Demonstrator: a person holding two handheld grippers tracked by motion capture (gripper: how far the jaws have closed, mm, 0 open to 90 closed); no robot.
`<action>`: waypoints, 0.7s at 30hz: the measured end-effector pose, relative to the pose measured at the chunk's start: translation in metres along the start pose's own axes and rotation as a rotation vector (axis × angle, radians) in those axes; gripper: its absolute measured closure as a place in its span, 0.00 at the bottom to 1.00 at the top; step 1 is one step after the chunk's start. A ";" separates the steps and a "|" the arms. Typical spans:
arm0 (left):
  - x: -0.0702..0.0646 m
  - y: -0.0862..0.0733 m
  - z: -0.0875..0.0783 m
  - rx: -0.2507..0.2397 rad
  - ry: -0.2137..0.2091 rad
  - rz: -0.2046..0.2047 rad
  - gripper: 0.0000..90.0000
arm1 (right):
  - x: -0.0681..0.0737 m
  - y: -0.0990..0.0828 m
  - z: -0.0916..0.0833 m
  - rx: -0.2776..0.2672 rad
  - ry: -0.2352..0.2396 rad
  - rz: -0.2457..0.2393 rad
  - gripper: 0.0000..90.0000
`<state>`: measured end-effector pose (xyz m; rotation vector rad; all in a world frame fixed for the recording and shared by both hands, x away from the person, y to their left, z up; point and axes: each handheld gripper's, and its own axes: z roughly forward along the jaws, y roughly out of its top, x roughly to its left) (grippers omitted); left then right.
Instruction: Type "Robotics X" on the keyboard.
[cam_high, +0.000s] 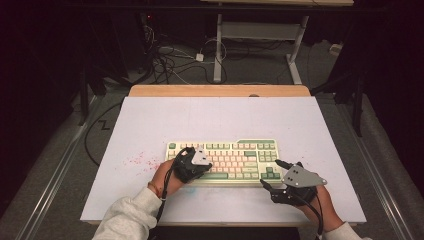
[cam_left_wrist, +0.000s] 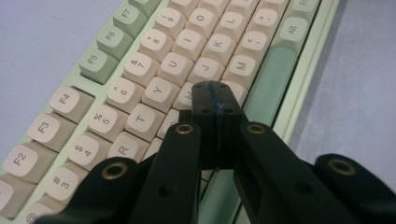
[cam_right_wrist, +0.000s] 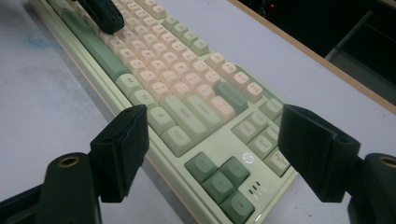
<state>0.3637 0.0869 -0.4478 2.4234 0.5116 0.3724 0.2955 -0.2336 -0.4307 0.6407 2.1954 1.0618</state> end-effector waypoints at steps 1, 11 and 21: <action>0.000 0.000 0.000 0.005 -0.005 0.002 0.97 | 0.000 0.000 0.000 0.001 0.000 0.003 0.28; -0.003 0.001 -0.005 -0.010 0.024 0.025 0.97 | -0.001 0.000 -0.001 0.002 0.000 0.008 0.28; 0.001 -0.001 -0.017 -0.065 0.047 0.013 0.97 | -0.002 0.000 -0.001 0.000 0.000 0.007 0.29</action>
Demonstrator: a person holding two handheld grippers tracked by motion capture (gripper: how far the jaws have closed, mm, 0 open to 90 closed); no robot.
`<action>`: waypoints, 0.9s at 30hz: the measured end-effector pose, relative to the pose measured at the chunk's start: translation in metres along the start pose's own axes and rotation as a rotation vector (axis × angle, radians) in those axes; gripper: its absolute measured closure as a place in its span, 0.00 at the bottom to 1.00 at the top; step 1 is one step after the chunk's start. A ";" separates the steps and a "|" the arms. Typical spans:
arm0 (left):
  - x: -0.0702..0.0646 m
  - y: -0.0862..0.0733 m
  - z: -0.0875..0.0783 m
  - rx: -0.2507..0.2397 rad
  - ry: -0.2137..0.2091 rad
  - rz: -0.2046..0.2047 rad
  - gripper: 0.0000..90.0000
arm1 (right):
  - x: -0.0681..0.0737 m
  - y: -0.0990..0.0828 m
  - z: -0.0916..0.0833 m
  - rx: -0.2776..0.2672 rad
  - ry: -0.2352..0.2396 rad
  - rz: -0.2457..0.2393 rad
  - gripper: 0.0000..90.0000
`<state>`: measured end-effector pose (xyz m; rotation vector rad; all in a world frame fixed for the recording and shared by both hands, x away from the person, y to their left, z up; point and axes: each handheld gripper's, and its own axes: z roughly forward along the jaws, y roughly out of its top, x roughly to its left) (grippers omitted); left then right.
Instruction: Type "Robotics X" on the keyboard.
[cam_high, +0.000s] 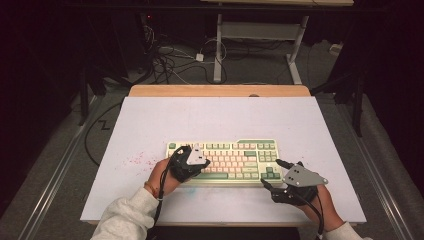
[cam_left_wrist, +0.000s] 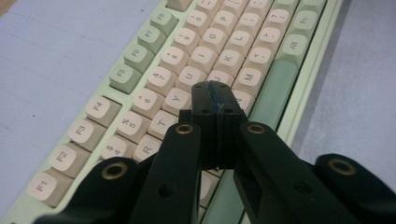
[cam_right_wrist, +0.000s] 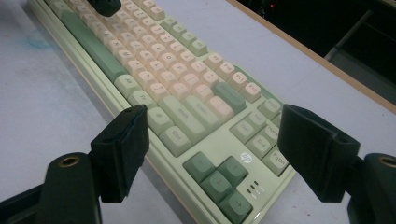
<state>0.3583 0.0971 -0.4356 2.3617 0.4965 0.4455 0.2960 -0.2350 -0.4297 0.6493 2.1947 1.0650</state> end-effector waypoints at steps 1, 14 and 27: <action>0.000 0.000 -0.001 -0.003 0.000 -0.004 0.97 | 0.000 0.000 0.000 0.000 0.000 0.001 0.29; 0.005 -0.005 -0.012 -0.068 0.029 -0.035 0.80 | -0.001 0.000 -0.001 -0.010 0.004 0.008 0.29; -0.002 -0.012 -0.021 -0.118 0.147 0.010 0.33 | -0.001 0.000 0.000 -0.014 0.010 0.010 0.34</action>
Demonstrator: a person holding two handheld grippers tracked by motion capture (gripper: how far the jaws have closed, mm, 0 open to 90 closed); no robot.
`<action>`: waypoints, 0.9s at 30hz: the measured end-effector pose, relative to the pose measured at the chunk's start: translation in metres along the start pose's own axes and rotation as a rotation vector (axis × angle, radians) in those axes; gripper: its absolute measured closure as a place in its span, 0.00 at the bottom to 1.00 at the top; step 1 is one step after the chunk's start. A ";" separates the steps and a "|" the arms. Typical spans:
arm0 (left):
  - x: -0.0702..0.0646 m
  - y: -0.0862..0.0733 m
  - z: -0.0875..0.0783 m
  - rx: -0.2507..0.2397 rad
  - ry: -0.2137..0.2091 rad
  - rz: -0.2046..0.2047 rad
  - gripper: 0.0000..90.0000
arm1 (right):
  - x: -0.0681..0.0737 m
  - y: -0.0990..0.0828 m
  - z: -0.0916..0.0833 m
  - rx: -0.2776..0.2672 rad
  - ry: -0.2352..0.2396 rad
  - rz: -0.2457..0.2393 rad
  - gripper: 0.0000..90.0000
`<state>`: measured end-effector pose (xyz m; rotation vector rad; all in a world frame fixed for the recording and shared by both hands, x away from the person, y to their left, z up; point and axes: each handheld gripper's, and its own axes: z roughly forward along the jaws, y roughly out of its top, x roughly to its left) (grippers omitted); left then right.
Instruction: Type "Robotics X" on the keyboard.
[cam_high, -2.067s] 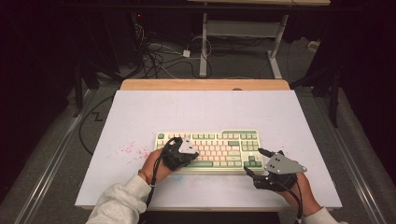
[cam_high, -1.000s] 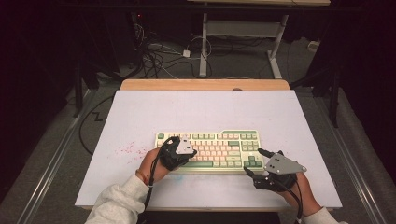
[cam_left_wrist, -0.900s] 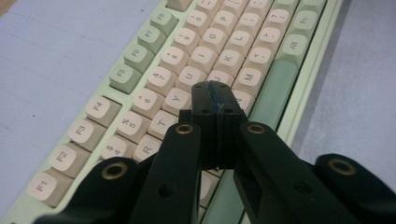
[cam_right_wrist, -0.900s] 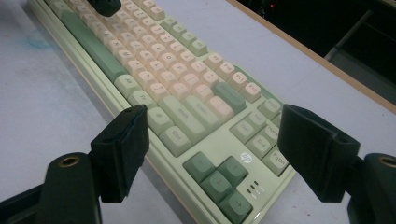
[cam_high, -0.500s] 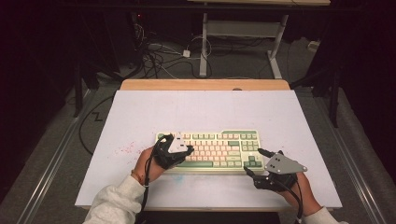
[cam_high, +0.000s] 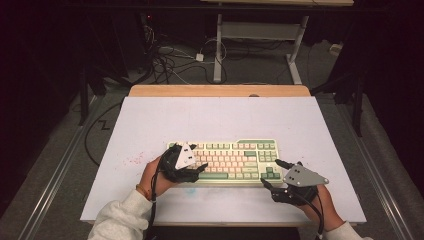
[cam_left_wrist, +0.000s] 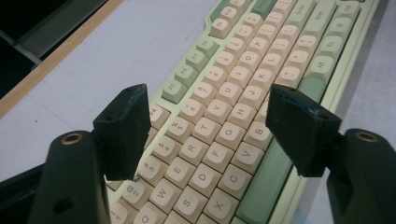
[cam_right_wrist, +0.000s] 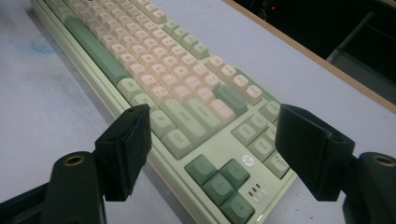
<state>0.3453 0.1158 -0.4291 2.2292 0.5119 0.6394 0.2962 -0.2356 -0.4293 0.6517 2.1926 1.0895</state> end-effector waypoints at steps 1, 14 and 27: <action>0.000 -0.001 0.000 0.002 0.009 -0.002 0.31 | 0.000 0.000 0.000 -0.001 0.003 0.002 0.37; 0.004 -0.019 -0.016 -0.029 0.051 -0.025 0.17 | -0.004 0.000 0.002 0.031 0.077 0.006 0.94; 0.005 -0.044 -0.033 -0.038 0.109 -0.049 0.17 | -0.003 0.003 0.015 0.057 0.104 0.016 1.00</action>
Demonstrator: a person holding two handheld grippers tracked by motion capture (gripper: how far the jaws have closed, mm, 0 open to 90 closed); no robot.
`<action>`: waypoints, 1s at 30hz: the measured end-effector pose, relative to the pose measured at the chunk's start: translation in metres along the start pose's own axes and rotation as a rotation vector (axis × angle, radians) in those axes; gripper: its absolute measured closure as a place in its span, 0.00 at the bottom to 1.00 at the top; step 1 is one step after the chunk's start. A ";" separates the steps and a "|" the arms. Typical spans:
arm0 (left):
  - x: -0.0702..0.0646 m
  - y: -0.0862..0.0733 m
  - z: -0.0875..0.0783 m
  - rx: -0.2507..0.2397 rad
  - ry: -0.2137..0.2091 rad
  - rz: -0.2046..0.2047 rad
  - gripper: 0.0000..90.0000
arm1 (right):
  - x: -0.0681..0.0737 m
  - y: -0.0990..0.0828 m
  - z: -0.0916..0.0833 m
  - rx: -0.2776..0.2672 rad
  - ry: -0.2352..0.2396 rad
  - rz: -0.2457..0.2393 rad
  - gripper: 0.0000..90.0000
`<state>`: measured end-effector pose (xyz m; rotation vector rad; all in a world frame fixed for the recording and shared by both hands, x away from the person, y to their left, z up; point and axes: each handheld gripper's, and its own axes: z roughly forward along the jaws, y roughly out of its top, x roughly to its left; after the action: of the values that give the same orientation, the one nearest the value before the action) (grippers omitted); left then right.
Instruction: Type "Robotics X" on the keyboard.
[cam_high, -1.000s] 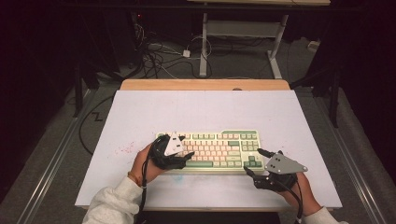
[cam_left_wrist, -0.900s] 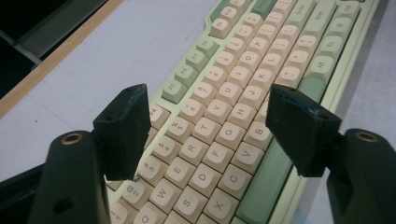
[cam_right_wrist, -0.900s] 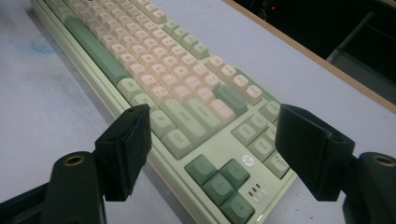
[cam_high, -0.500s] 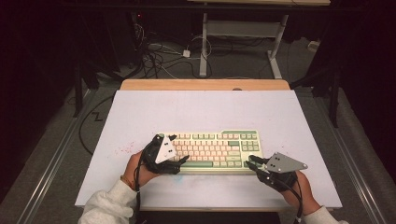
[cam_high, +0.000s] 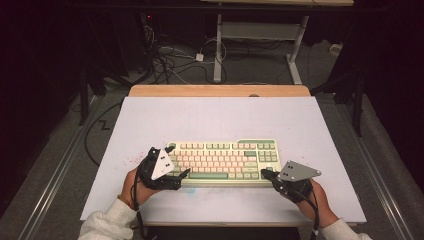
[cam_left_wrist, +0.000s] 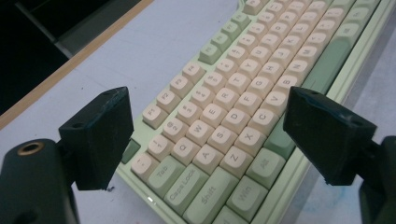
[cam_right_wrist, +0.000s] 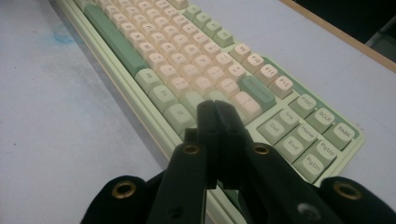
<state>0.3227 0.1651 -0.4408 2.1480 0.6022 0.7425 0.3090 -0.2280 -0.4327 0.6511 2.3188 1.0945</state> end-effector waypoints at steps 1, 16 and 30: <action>0.000 -0.002 -0.001 0.001 -0.002 -0.004 0.17 | 0.000 0.001 0.001 -0.001 0.003 0.002 1.00; 0.000 -0.024 -0.014 0.026 -0.002 -0.010 0.17 | -0.001 0.013 0.018 0.006 0.012 -0.021 1.00; 0.000 -0.032 -0.021 0.035 0.003 -0.013 0.17 | -0.002 0.037 0.042 0.002 0.024 -0.039 1.00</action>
<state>0.3031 0.1942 -0.4550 2.1736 0.6340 0.7329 0.3442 -0.1844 -0.4261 0.5946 2.3438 1.0883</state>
